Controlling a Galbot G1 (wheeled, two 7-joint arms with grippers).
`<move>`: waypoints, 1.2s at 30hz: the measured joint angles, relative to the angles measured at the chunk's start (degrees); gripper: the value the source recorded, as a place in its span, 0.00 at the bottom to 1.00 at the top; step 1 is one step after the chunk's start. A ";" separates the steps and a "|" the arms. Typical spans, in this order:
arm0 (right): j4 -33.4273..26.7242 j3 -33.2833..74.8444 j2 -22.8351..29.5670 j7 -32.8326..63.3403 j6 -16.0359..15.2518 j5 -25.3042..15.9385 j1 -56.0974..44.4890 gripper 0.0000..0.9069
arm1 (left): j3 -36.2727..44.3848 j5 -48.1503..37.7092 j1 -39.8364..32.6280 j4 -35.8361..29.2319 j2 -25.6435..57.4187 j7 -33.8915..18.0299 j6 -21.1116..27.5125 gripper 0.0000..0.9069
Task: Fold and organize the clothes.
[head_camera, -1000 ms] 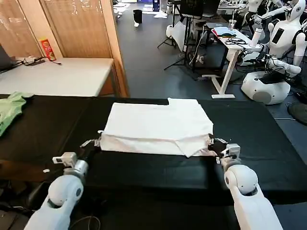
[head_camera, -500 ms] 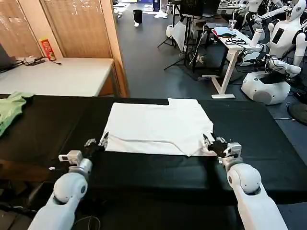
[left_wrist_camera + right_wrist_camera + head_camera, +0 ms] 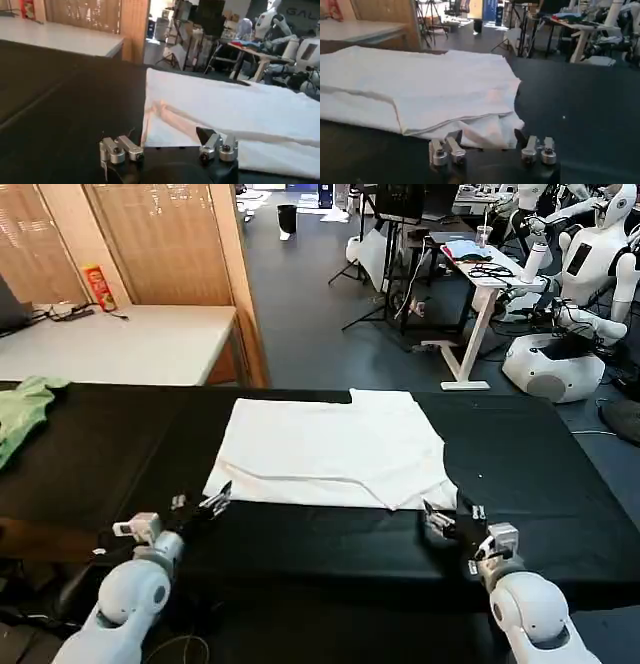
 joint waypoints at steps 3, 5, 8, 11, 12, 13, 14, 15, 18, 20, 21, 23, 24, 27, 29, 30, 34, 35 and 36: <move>-0.03 0.02 0.24 0.02 0.14 -0.02 -0.33 0.15 | -0.01 0.00 -0.02 0.41 -0.01 0.02 0.05 0.00; 0.22 0.09 0.38 0.15 0.17 -0.02 -0.62 0.11 | -0.01 0.00 0.07 0.66 -0.01 0.07 0.19 0.00; 1.00 0.37 0.49 1.52 -0.08 0.47 -1.28 0.08 | -0.01 0.28 0.42 0.71 -0.01 0.02 0.52 0.00; 2.39 0.72 -0.04 2.36 -0.57 1.56 -2.32 0.05 | -0.40 1.14 1.27 0.08 0.35 -0.79 1.33 0.00; 3.01 0.87 -0.33 2.63 -0.77 1.77 -2.84 0.04 | -0.60 1.26 1.66 -0.29 0.62 -1.17 1.56 0.00; 3.89 1.03 -0.69 3.10 -1.23 2.03 -3.57 0.03 | -0.83 1.26 2.21 -0.92 0.94 -1.67 1.88 0.00; 4.76 1.33 -1.06 3.53 -1.78 2.11 -4.39 0.03 | -1.04 1.35 2.80 -1.63 1.32 -2.07 2.14 0.00; 5.66 1.64 -1.35 3.97 -2.35 2.12 -5.28 0.03 | -1.22 1.57 3.38 -2.34 1.69 -2.35 2.27 0.00; 8.27 2.53 -1.62 5.87 -4.63 3.04 -8.07 0.03 | -1.91 3.13 5.85 -5.14 2.95 -3.02 2.57 0.00; 9.93 3.20 -1.62 6.89 -5.94 4.04 -9.88 0.03 | -2.59 3.68 7.88 -7.23 3.82 -3.23 2.61 0.00; 10.78 3.62 -1.64 7.15 -6.52 4.30 -10.97 0.03 | -2.89 3.86 8.88 -8.17 4.18 -3.32 2.62 0.00; 12.41 4.37 -1.65 7.27 -7.46 4.34 -12.99 0.03 | -3.57 3.92 11.25 -10.18 5.07 -3.57 2.66 0.00; 13.24 4.72 -1.61 7.27 -7.89 4.30 -13.95 0.03 | -3.93 3.91 12.40 -11.13 5.45 -3.63 2.68 0.00; 15.80 5.71 -1.28 7.28 -8.80 3.65 -16.85 0.03 | -5.16 3.79 15.99 -14.00 6.41 -3.93 2.77 0.00; 17.13 6.18 -1.06 7.28 -8.97 2.94 -18.46 0.03 | -6.08 3.79 18.27 -15.70 6.79 -3.99 2.76 0.00; 17.75 6.43 -0.97 7.28 -8.97 2.75 -19.24 0.03 | -6.60 3.78 19.60 -16.62 6.94 -3.99 2.76 0.00; 19.14 6.87 -0.83 6.94 -8.94 2.77 -21.71 0.03 | -8.73 3.60 24.57 -19.29 7.49 -3.96 2.15 0.00; 19.44 6.89 -0.83 6.73 -8.94 2.80 -22.15 0.03 | -9.25 3.29 25.69 -19.61 7.57 -4.06 2.02 0.00; 19.77 6.90 -0.80 6.55 -8.95 2.79 -22.58 0.12 | -9.68 2.87 26.65 -19.83 7.57 -4.39 1.97 0.88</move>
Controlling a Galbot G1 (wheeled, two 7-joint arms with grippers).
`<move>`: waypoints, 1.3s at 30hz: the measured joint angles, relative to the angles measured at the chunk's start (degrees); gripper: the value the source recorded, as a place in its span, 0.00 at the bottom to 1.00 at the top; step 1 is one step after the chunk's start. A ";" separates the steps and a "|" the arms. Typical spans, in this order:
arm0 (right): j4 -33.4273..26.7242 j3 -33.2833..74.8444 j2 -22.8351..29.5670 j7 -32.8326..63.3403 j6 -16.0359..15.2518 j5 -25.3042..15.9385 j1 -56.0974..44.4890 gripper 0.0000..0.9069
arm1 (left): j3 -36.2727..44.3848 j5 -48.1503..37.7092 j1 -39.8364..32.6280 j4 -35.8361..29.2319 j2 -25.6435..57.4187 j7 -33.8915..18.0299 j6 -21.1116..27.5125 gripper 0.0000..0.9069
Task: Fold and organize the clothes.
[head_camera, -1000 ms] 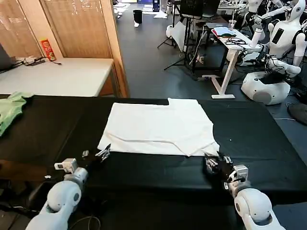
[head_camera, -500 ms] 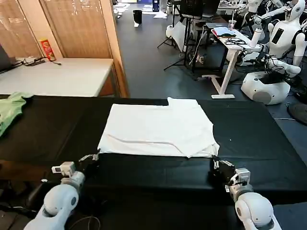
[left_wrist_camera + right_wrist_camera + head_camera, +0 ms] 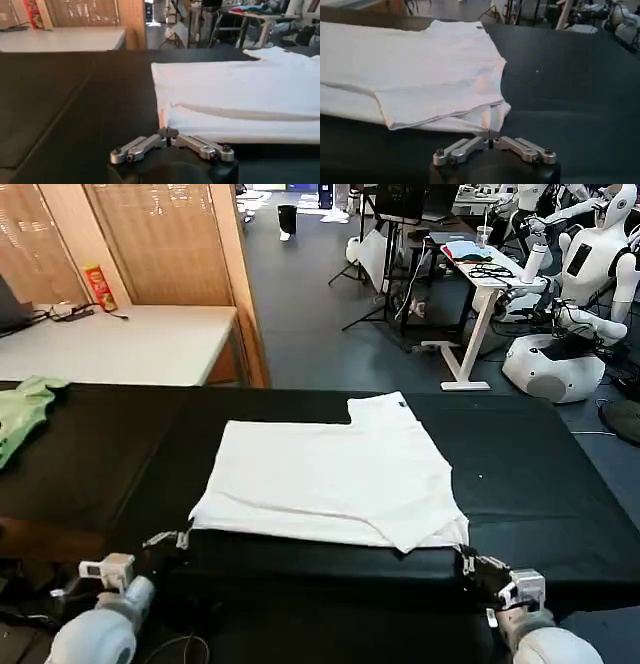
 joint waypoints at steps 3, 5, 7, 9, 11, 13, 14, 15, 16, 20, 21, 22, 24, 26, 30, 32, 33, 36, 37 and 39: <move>1.22 0.25 0.09 -0.68 -0.43 -0.82 -1.26 0.97 | -0.98 -0.52 2.06 -0.84 -0.38 -0.75 0.06 0.97; 2.62 0.58 0.13 -0.71 -1.12 -1.07 -2.29 0.97 | -1.44 -0.52 3.27 -1.56 -0.81 -1.53 0.24 0.97; 3.92 0.96 0.17 -0.62 -1.63 -1.35 -3.35 0.97 | -1.49 0.25 3.84 -2.41 -1.30 -3.19 0.72 0.97; 5.37 1.38 0.16 -0.60 -1.93 -1.39 -4.20 0.97 | -1.53 1.11 4.16 -3.30 -1.90 -4.31 1.15 0.97; 6.74 1.79 0.00 -0.78 -1.92 -1.27 -4.52 0.97 | -1.82 1.18 4.75 -4.34 -2.22 -5.41 1.79 0.97; 7.85 2.39 -0.41 -1.77 -0.92 -0.10 -4.15 0.97 | -2.37 1.49 5.43 -5.40 -2.35 -5.48 1.85 0.97; 8.05 2.72 -0.60 -1.92 -0.16 0.71 -3.53 0.97 | -2.69 1.94 5.68 -5.91 -2.38 -5.37 1.62 0.97; 8.04 3.11 -0.90 -1.89 0.69 1.62 -2.57 0.97 | -3.06 3.04 5.81 -6.53 -2.42 -5.02 1.06 0.97; 7.75 3.21 -1.30 -1.74 1.84 2.18 -1.01 0.97 | -3.55 4.46 5.60 -6.67 -2.53 -4.36 0.39 0.97; 2.32 1.76 -2.95 -0.18 2.83 4.01 9.56 0.97 | -3.48 4.80 0.72 -5.95 -2.25 -3.29 0.77 0.97; 0.29 0.91 -3.38 -0.06 2.85 4.14 12.76 0.97 | -3.01 3.97 -1.48 -5.44 -2.07 -3.20 0.91 0.97; -1.90 -0.15 -3.85 0.11 2.85 4.18 16.05 0.97 | -2.27 3.36 -4.36 -4.55 -1.88 -3.20 0.58 0.97; -6.49 -2.89 -4.64 0.50 2.91 4.23 23.06 0.97 | -0.67 2.62 -9.89 -2.35 -1.60 -3.43 0.46 0.97; -10.67 -5.90 -5.04 1.16 3.26 4.31 29.56 0.97 | 1.56 0.67 -16.37 1.01 -1.33 -4.44 0.82 0.97; -20.69 -12.44 -4.77 2.36 3.81 4.59 41.87 0.97 | 6.79 -4.50 -28.66 8.72 -0.27 -4.77 2.68 0.97; -26.06 -15.67 -4.23 2.46 3.67 4.88 47.33 0.97 | 9.89 -5.77 -34.37 13.24 0.53 -4.20 3.81 0.97; -28.55 -17.11 -3.92 2.56 3.55 4.93 49.76 0.97 | 11.28 -6.38 -36.90 15.23 0.74 -4.00 4.26 0.97; -36.22 -20.92 -2.66 3.84 2.28 6.34 56.67 0.97 | 15.45 -9.21 -44.77 21.41 0.88 -3.52 7.19 0.97; -38.39 -21.82 -2.36 4.23 1.82 6.99 58.44 0.97 | 16.57 -9.79 -47.01 23.38 0.82 -3.22 8.39 0.97; -42.29 -23.52 -1.73 4.46 0.95 7.37 61.66 0.97 | 18.81 -10.27 -51.09 27.33 0.54 -2.39 10.13 0.97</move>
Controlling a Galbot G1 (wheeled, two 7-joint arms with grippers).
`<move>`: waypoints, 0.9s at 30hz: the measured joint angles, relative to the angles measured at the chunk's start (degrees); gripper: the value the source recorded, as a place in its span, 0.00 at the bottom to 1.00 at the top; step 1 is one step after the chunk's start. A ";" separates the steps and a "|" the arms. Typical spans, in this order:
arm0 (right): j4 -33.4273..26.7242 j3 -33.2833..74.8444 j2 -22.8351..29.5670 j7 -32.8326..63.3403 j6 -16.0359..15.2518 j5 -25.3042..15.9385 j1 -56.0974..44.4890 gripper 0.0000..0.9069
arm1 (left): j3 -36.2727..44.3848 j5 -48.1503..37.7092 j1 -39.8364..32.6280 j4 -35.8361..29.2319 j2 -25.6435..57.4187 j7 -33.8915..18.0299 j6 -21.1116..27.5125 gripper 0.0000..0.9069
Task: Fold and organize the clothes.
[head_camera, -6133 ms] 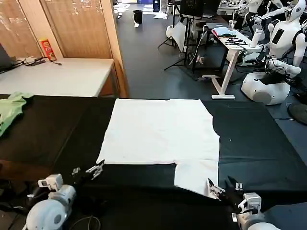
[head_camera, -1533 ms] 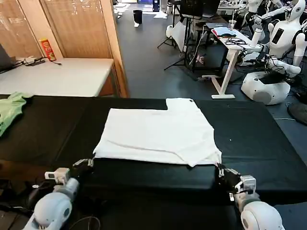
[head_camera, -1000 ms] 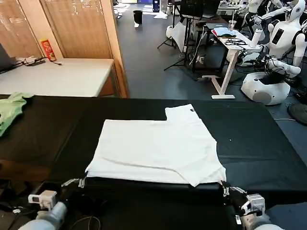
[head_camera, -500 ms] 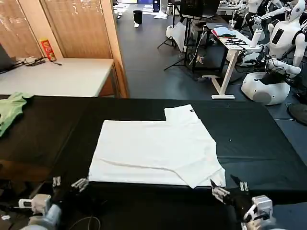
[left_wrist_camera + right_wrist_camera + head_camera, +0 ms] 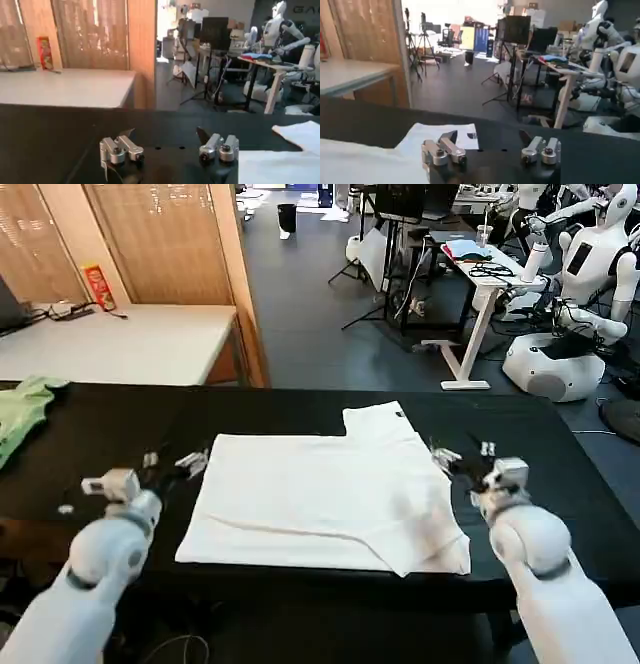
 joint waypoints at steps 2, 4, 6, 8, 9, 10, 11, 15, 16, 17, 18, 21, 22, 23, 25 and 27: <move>-3.66 -1.52 0.55 0.02 -2.11 -0.47 2.97 0.97 | 1.74 -0.92 -3.22 3.59 -0.13 0.89 2.00 0.97; -6.32 -2.62 0.99 0.00 -3.71 -0.58 5.16 0.97 | 3.10 -1.54 -5.69 6.69 -0.02 1.87 3.29 0.97; -9.22 -3.05 1.64 0.01 -5.40 -0.52 7.42 0.97 | 3.98 -1.57 -7.23 9.19 -0.02 3.00 4.19 0.97; -11.55 -3.22 2.26 -0.09 -6.37 -0.23 9.14 0.97 | 4.92 -1.52 -8.49 11.80 -0.11 4.22 5.13 0.97; -12.87 -3.37 2.62 -0.29 -6.44 -0.19 9.89 0.97 | 5.33 -1.31 -9.05 12.88 -0.23 4.76 5.35 0.97; -13.82 -3.57 2.83 -0.58 -6.41 -0.19 10.35 0.97 | 5.67 -0.98 -9.50 13.98 -0.44 5.07 5.39 0.97; -14.72 -3.76 3.03 -1.26 -6.14 -0.18 10.77 0.97 | 5.85 -0.76 -9.99 14.95 -0.65 5.34 5.48 0.97; -17.82 -4.71 3.90 -3.25 -4.29 -0.42 12.28 0.97 | 6.45 -0.19 -11.65 17.78 -1.61 5.74 5.75 0.97; -18.56 -5.02 4.15 -3.70 -3.79 -0.84 12.59 0.97 | 6.60 0.06 -11.91 18.30 -1.79 5.93 5.76 0.97; -19.28 -5.35 4.47 -4.08 -3.23 -1.42 12.87 0.97 | 6.72 0.14 -12.28 18.98 -1.96 6.15 5.79 0.97; -20.05 -5.57 4.74 -4.40 -2.41 -2.26 13.18 0.97 | 6.82 0.17 -12.55 19.49 -2.15 6.33 5.90 0.97; -22.49 -5.68 5.82 -4.80 -1.14 -3.72 14.19 0.97 | 7.37 0.49 -13.12 21.11 -2.73 6.88 6.04 0.97; -23.33 -5.69 6.15 -5.11 -0.87 -4.02 14.45 0.97 | 7.54 0.59 -13.17 21.44 -2.93 6.97 6.05 0.97; -24.02 -5.72 6.35 -5.36 -0.73 -4.17 14.61 0.97 | 7.67 0.61 -13.23 21.61 -3.08 7.13 6.05 0.97; -25.21 -5.76 6.60 -5.59 -0.68 -4.43 14.76 0.97 | 7.77 0.69 -13.36 21.80 -3.38 7.33 5.95 0.97; -25.88 -5.80 6.89 -5.62 -0.70 -4.47 14.78 0.97 | 7.85 0.98 -13.49 22.06 -3.66 7.36 5.39 0.97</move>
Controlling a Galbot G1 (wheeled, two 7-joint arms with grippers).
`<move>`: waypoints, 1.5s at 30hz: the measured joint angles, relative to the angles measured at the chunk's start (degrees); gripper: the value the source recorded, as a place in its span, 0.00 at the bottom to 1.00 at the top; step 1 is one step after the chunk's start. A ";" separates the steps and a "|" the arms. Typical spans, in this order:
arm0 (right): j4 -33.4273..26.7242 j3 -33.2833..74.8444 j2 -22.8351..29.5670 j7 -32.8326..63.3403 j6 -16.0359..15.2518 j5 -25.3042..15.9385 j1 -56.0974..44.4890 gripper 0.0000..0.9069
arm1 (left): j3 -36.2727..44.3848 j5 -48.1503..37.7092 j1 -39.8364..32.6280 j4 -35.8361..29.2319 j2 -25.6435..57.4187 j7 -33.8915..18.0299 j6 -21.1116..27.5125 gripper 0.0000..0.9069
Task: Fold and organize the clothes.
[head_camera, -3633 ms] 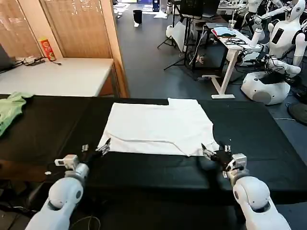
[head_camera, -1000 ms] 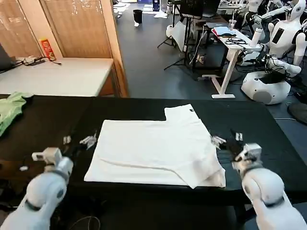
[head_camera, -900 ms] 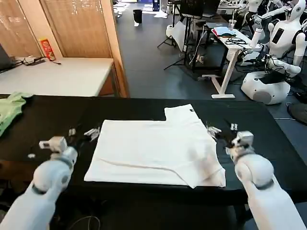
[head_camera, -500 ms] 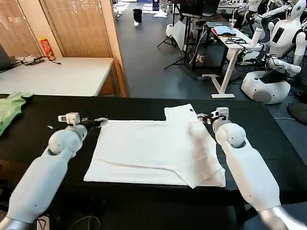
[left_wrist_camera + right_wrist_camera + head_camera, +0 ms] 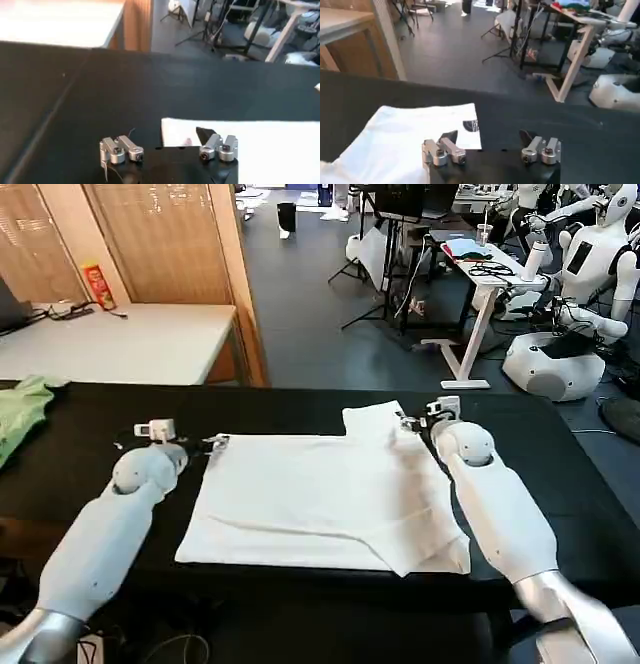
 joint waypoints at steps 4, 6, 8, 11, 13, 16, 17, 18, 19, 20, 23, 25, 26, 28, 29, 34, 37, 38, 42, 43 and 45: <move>-0.75 0.01 0.65 -0.25 -0.05 -0.27 -0.13 0.97 | 0.02 0.66 -0.84 1.16 -0.84 -0.07 -1.19 0.97; -0.98 0.02 0.93 -0.49 -0.06 -0.40 -0.20 0.97 | 0.02 0.80 -1.18 1.78 -1.10 0.01 -1.55 0.88; -1.23 0.05 1.19 -0.79 0.00 -0.73 -0.26 0.96 | 0.04 0.76 -1.51 2.73 -1.27 0.25 -1.69 0.63; -1.57 0.23 1.53 -1.07 0.16 -1.09 -0.37 0.82 | 0.04 0.60 -1.87 3.60 -1.42 0.42 -1.73 0.19; -1.67 0.34 1.63 -1.39 0.20 -1.10 -0.40 0.71 | 0.04 0.61 -1.88 3.73 -1.43 0.47 -1.76 0.17; -1.79 0.52 1.69 -1.70 0.22 -1.10 -0.40 0.42 | 0.04 0.67 -1.90 4.01 -1.45 0.61 -1.77 0.16; -1.84 0.64 1.74 -1.77 0.23 -1.11 -0.44 0.37 | 0.04 0.71 -1.94 4.13 -1.46 0.70 -1.77 0.15; -1.86 0.72 1.80 -1.79 0.24 -1.14 -0.49 0.25 | 0.04 0.73 -1.96 4.25 -1.47 0.96 -1.75 0.14; -1.85 0.87 1.88 -1.82 0.24 -1.18 -0.60 0.20 | 0.04 0.79 -1.94 4.28 -1.47 1.35 -1.71 0.13; -1.78 1.01 1.98 -1.86 0.26 -1.23 -0.75 0.13 | 0.04 0.90 -1.88 4.27 -1.44 1.63 -1.68 0.12; -1.22 1.23 2.04 -2.02 0.44 -1.29 -1.21 0.06 | 0.03 1.54 -1.55 4.10 -1.37 1.97 -1.74 0.09; -0.87 1.33 2.04 -2.03 0.96 -1.33 -1.44 0.05 | -0.09 1.71 -1.49 4.01 -1.37 1.95 -1.93 0.08; -0.70 1.37 2.02 -1.96 1.70 -1.38 -1.59 0.03 | -0.18 1.79 -1.48 3.98 -1.37 1.91 -2.01 0.08; -0.27 1.47 1.82 -1.84 3.08 -1.33 -1.89 0.02 | -0.54 1.94 -1.43 3.85 -1.43 1.70 -2.13 0.08; 0.09 1.57 1.62 -1.79 3.93 -1.05 -2.05 0.02 | -0.73 2.04 -1.36 3.66 -1.46 1.64 -2.18 0.08; 3.55 1.90 -0.24 -1.72 6.11 2.15 -3.54 0.01 | -2.40 2.45 -0.25 1.72 -0.89 1.31 -2.18 0.08; 7.73 2.15 -2.23 -1.50 6.00 4.40 -5.45 0.01 | -3.21 2.33 0.98 -0.33 0.01 1.06 -2.16 0.08; 9.36 2.19 -2.89 -1.39 5.90 4.81 -6.23 0.01 | -3.62 2.11 1.57 -1.24 0.45 0.93 -2.07 0.06; 17.10 3.00 -5.84 -0.95 5.44 5.91 -10.46 0.01 | -5.02 0.94 4.27 -5.75 2.39 0.46 -1.92 0.08; 19.05 3.29 -6.61 -0.87 5.18 6.17 -11.74 0.01 | -5.45 0.71 5.14 -7.15 3.03 0.33 -1.91 0.08; 22.92 3.88 -8.10 -0.74 4.71 6.56 -14.43 0.01 | -6.45 0.20 7.45 -10.47 4.45 0.04 -1.75 0.08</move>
